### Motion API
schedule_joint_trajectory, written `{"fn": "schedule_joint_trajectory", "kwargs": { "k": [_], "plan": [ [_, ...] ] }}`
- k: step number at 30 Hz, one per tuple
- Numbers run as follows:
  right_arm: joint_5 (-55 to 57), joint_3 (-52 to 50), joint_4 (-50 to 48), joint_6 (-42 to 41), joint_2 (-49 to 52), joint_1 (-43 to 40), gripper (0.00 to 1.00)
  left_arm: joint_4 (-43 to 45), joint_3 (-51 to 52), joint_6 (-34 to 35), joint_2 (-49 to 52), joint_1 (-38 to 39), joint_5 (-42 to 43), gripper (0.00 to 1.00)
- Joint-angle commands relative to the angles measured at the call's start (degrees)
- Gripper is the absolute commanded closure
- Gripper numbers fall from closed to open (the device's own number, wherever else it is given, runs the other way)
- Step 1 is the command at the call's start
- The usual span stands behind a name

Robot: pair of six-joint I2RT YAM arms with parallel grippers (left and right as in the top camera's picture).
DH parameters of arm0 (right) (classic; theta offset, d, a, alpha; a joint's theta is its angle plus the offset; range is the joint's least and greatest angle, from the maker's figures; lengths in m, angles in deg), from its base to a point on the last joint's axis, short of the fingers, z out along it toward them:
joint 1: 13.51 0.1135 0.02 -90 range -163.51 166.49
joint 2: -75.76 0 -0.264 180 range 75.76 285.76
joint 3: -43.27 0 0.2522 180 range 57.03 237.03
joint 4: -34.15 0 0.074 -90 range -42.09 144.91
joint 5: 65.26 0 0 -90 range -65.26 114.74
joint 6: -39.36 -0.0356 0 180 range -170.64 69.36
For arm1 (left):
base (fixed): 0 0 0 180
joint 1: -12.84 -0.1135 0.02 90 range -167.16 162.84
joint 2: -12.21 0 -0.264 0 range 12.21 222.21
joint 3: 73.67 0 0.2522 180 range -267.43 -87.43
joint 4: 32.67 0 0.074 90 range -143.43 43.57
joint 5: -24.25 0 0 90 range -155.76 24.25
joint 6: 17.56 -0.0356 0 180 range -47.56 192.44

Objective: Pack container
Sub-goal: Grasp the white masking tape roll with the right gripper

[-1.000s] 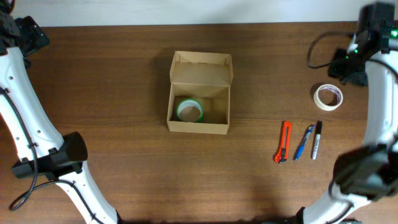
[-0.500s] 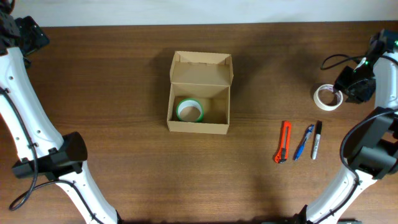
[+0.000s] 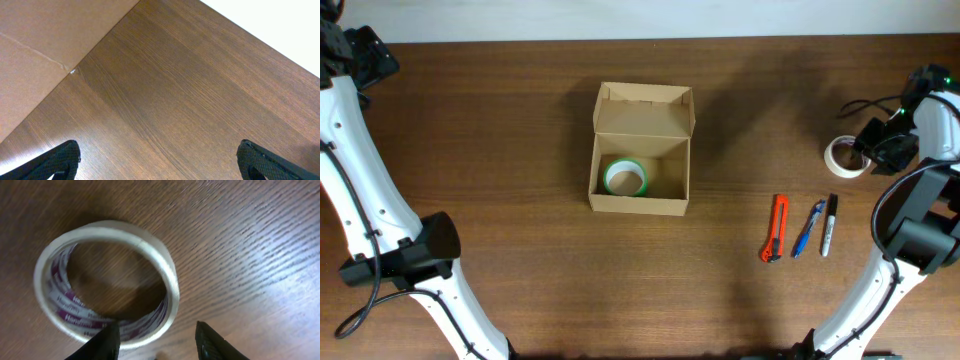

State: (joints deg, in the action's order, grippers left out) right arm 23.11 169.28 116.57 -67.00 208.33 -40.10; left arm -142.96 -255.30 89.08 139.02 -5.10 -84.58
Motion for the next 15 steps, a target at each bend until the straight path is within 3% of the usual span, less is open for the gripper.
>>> {"fn": "schedule_joint_trajectory", "kwargs": {
  "k": [1, 7, 9, 12, 15],
  "plan": [
    [-0.1, 0.0, -0.3, -0.7, 1.9, -0.4, 0.5, -0.1, 0.2, -0.7, -1.4, -0.3, 0.0, 0.0],
    [0.3, -0.1, -0.5, -1.0, 5.0, -0.5, 0.5, -0.1, 0.2, -0.7, -1.4, -0.3, 0.0, 0.0],
    [0.4, -0.2, -0.6, -1.1, 5.8, -0.5, 0.6, -0.1, 0.2, -0.7, -1.4, -0.3, 0.0, 0.0],
    [0.4, -0.2, -0.7, -1.1, 6.2, -0.5, 0.96, -0.1, 0.2, -0.7, -1.4, -0.3, 0.0, 0.0],
    [0.3, 0.3, -0.5, -0.8, 6.0, -0.5, 0.96, -0.1, 0.2, -0.7, -1.4, -0.3, 0.0, 0.0]
  ]
}}
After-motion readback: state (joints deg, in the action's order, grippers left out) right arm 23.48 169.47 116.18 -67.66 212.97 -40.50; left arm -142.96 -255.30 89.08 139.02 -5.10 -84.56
